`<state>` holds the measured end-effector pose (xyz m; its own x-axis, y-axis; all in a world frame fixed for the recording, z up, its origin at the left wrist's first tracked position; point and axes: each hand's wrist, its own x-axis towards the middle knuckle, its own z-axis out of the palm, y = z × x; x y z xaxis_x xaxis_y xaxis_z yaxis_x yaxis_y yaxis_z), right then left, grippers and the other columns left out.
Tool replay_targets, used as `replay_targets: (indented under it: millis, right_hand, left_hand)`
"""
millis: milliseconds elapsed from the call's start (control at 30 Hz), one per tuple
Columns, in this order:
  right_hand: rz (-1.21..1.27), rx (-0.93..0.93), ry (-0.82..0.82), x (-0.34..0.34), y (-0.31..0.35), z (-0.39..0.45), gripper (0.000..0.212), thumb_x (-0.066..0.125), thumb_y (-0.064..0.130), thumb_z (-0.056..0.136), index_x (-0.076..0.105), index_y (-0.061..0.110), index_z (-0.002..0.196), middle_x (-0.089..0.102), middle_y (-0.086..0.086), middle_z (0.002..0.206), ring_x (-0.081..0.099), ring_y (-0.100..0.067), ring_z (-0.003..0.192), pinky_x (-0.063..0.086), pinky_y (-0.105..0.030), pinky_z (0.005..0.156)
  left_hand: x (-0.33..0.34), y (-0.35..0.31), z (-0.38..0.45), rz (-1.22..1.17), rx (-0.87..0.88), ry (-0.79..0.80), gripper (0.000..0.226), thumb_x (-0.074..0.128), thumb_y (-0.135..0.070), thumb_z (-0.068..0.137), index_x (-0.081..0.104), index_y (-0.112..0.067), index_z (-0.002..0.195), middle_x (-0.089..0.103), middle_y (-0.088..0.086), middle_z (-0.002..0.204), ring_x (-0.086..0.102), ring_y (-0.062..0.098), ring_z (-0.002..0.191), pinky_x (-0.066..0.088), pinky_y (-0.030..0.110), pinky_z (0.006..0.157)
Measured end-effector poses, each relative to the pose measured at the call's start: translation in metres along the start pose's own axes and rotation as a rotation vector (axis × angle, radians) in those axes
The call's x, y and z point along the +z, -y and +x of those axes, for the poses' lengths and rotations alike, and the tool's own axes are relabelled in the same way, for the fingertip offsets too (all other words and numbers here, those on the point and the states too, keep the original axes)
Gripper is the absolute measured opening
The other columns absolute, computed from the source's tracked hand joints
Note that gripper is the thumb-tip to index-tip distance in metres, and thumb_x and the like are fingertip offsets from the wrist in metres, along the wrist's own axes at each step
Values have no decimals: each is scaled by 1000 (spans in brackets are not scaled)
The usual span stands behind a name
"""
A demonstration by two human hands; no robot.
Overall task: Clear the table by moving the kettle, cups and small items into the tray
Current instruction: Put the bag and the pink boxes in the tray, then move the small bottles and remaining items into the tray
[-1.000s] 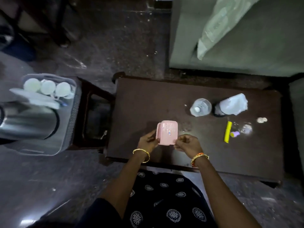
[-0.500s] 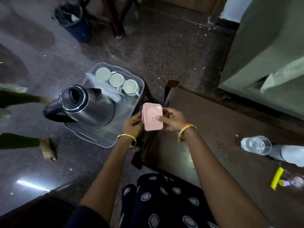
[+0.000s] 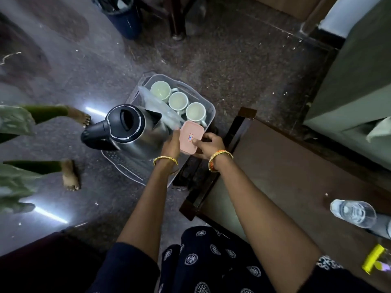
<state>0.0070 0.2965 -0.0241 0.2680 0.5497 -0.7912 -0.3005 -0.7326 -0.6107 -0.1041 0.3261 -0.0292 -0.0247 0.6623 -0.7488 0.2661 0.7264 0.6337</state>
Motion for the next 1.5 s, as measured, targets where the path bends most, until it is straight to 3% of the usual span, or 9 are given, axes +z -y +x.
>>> replay_targets:
  millis: [133, 200, 533, 967, 1033, 1200, 1300, 1400, 1500]
  right_hand:
    - [-240, -57, -211, 10, -9, 10, 21, 76, 24, 71, 62, 15, 84, 71, -12, 98, 67, -29, 91, 56, -41, 84]
    - [-271, -76, -260, 13, -12, 13, 23, 75, 24, 70, 63, 12, 84, 71, -12, 95, 67, -31, 88, 56, -41, 83]
    - [-481, -134, -229, 12, -13, 23, 34, 74, 40, 71, 45, 23, 69, 68, -15, 105, 64, -34, 96, 52, -38, 81]
    - [-258, -138, -223, -49, -51, 7, 33, 68, 30, 79, 43, 22, 58, 69, -20, 79, 66, -38, 80, 56, -49, 78]
    - [-199, -114, -264, -76, -65, -3, 31, 66, 29, 81, 44, 23, 59, 65, -15, 73, 65, -35, 73, 55, -45, 73]
    - [-15, -96, -389, -148, -108, -32, 28, 61, 23, 86, 46, 21, 62, 57, -7, 61, 53, -14, 46, 43, -24, 47]
    - [65, -101, -599, -191, -134, -53, 32, 57, 22, 88, 47, 17, 59, 51, -4, 53, 49, -12, 46, 38, -25, 48]
    - [39, -128, -820, -235, -154, -82, 48, 56, 17, 87, 33, 18, 45, 35, 3, 42, 33, -9, 42, 19, -27, 48]
    - [-9, -113, -899, -288, -180, -110, 41, 58, 11, 83, 41, 11, 46, 45, -10, 44, 36, -21, 45, 22, -27, 53]
  left_hand:
    - [5, 4, 13, -49, -4, 30, 28, 53, -28, 89, 58, -16, 114, 64, 12, 115, 60, 20, 85, 51, 30, 69]
    - [8, 7, 21, -44, -11, 16, 35, 55, -19, 88, 56, -7, 121, 63, 18, 120, 62, 28, 96, 52, 39, 81]
    - [7, 20, 53, 37, 7, -55, 47, 60, -30, 87, 55, 2, 122, 61, 26, 121, 59, 41, 112, 49, 50, 94]
    - [16, 21, 43, 0, -18, -200, 62, 70, -32, 80, 54, 19, 112, 63, 29, 111, 62, 29, 90, 53, 50, 89]
    - [23, 18, 35, 48, 0, -203, 65, 66, -34, 83, 49, 17, 119, 59, 27, 119, 61, 35, 103, 49, 49, 95]
    - [54, 15, -11, 491, 69, -512, 58, 49, -33, 90, 35, 6, 131, 45, 29, 135, 47, 42, 123, 39, 44, 98]
    - [98, 27, -55, 614, 349, -705, 51, 49, -21, 83, 41, 2, 128, 43, 27, 131, 45, 42, 117, 39, 48, 94]
    - [166, 59, -108, 657, 652, -524, 34, 50, -16, 83, 51, 3, 112, 52, 27, 116, 50, 42, 107, 41, 47, 88]
    - [243, 109, -167, 715, 748, -89, 17, 48, -16, 90, 56, -1, 94, 61, 24, 93, 58, 38, 88, 44, 42, 76]
